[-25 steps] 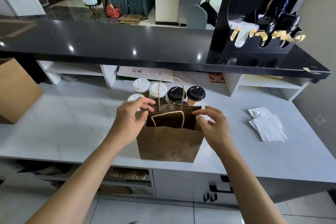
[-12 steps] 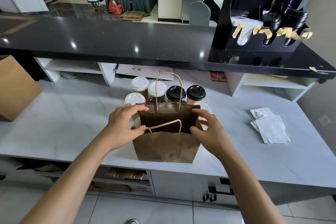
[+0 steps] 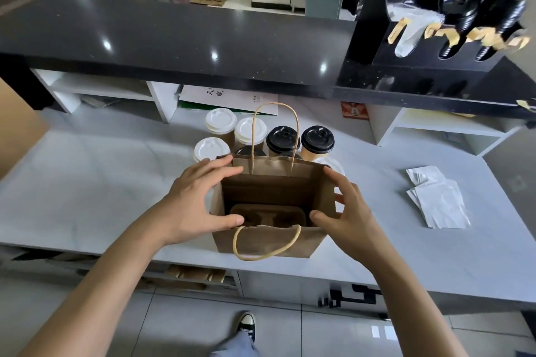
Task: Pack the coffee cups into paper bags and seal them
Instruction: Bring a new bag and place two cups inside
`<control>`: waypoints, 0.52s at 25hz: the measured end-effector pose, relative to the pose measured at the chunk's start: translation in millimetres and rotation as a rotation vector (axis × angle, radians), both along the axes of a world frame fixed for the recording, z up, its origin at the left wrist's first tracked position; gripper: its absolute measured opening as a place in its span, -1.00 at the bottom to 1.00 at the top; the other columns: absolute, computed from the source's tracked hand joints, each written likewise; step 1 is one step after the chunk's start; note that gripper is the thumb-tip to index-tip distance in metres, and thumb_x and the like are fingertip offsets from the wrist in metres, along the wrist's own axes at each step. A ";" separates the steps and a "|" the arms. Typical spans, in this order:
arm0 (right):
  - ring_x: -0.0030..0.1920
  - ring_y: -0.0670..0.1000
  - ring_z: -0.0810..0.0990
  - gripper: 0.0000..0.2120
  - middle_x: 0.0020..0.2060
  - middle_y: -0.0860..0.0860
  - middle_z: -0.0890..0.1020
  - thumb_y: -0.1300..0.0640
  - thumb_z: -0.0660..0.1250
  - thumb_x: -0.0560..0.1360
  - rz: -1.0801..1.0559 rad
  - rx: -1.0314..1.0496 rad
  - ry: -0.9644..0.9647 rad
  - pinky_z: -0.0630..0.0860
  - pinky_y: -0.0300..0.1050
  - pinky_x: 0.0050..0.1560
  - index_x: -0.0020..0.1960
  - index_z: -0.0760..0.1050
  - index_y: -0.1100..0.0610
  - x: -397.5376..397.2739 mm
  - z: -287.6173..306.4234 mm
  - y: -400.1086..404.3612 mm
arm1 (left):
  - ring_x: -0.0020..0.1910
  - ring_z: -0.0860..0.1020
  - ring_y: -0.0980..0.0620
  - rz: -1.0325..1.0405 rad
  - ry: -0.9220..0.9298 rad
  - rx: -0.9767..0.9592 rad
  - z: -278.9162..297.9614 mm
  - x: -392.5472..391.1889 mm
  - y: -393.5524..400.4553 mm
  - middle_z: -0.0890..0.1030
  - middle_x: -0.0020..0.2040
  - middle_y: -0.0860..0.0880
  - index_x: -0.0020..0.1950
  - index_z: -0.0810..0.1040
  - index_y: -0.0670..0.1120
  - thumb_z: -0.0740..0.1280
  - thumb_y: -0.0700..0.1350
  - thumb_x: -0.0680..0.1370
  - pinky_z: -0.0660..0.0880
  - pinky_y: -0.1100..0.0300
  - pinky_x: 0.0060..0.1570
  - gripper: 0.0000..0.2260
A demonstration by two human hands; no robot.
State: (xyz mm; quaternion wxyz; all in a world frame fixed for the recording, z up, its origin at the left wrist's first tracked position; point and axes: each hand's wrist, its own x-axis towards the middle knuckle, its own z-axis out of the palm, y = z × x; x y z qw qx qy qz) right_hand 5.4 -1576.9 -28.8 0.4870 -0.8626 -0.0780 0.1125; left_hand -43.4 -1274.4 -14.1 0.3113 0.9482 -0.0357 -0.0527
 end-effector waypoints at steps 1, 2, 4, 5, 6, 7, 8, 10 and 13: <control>0.29 -0.12 0.46 -0.27 0.33 -0.12 0.36 0.18 0.45 0.50 0.002 0.004 0.005 0.55 -0.21 0.15 0.54 0.24 -0.23 -1.4 -0.5 0.4 | 0.61 0.00 0.18 -0.011 -0.003 0.005 -0.7 0.7 1.2 0.06 0.57 0.43 0.50 0.25 0.40 0.36 0.49 0.25 0.10 -0.09 0.59 -0.18; 0.29 -0.16 0.46 -0.28 0.33 -0.15 0.36 0.15 0.45 0.51 0.001 0.010 0.008 0.55 -0.22 0.15 0.53 0.24 -0.25 -2.8 -1.6 0.5 | 0.61 -0.01 0.19 -0.023 -0.009 0.003 -2.7 1.2 2.3 0.04 0.56 0.45 0.49 0.26 0.41 0.37 0.50 0.24 0.09 -0.07 0.59 -0.17; 0.29 -0.26 0.45 -0.32 0.31 -0.19 0.38 0.10 0.46 0.52 -0.011 0.011 -0.003 0.54 -0.23 0.17 0.50 0.26 -0.29 -5.8 -2.5 1.6 | 0.61 0.00 0.19 -0.038 -0.032 0.002 -5.9 0.1 3.2 0.04 0.57 0.45 0.47 0.29 0.41 0.37 0.50 0.23 0.09 -0.02 0.59 -0.19; 0.29 -0.28 0.44 -0.36 0.30 -0.20 0.40 0.07 0.45 0.53 -0.019 0.011 -0.011 0.53 -0.24 0.18 0.48 0.29 -0.31 -6.1 -2.6 2.8 | 0.60 0.02 0.19 -0.039 -0.051 0.007 -8.1 0.1 3.8 0.05 0.57 0.44 0.47 0.31 0.40 0.36 0.50 0.23 0.10 -0.01 0.58 -0.20; 0.29 -0.27 0.45 -0.41 0.30 -0.20 0.42 0.05 0.45 0.54 -0.027 0.016 -0.016 0.53 -0.26 0.17 0.44 0.32 -0.33 -6.7 -2.2 4.3 | 0.60 0.05 0.18 -0.039 -0.077 0.018 -9.5 -1.1 4.1 0.07 0.57 0.42 0.47 0.33 0.38 0.36 0.50 0.24 0.12 -0.01 0.58 -0.20; 0.29 -0.27 0.47 -0.45 0.29 -0.21 0.44 0.04 0.45 0.55 -0.040 0.021 -0.017 0.53 -0.29 0.15 0.41 0.35 -0.35 -7.4 -1.3 6.3 | 0.60 0.07 0.18 -0.040 -0.093 0.022 -10.7 -2.5 4.2 0.08 0.58 0.41 0.47 0.34 0.36 0.36 0.49 0.25 0.13 -0.01 0.57 -0.21; 0.27 -0.28 0.48 -0.49 0.27 -0.21 0.46 0.03 0.44 0.55 -0.055 0.028 -0.023 0.53 -0.33 0.12 0.38 0.39 -0.36 -8.3 0.4 8.6 | 0.60 0.08 0.19 -0.041 -0.100 0.014 -11.3 -4.4 4.2 0.08 0.58 0.40 0.47 0.35 0.35 0.36 0.48 0.25 0.14 0.00 0.56 -0.21; 0.24 -0.31 0.50 -0.56 0.24 -0.20 0.51 0.03 0.44 0.55 -0.090 0.048 -0.053 0.54 -0.38 0.07 0.33 0.46 -0.35 -6.3 3.7 11.6 | 0.59 0.08 0.19 -0.038 -0.100 -0.013 -11.2 -4.4 4.4 0.07 0.58 0.40 0.47 0.36 0.35 0.35 0.48 0.26 0.13 0.03 0.56 -0.22; 0.16 -0.24 0.60 -0.61 0.15 -0.13 0.61 0.10 0.43 0.56 -0.185 0.143 -0.077 0.54 -0.40 -0.01 0.31 0.53 -0.23 3.8 11.9 10.2 | 0.61 0.07 0.16 -0.054 -0.116 0.032 -10.5 -1.8 3.5 0.09 0.59 0.38 0.48 0.36 0.34 0.35 0.49 0.27 0.12 0.00 0.56 -0.22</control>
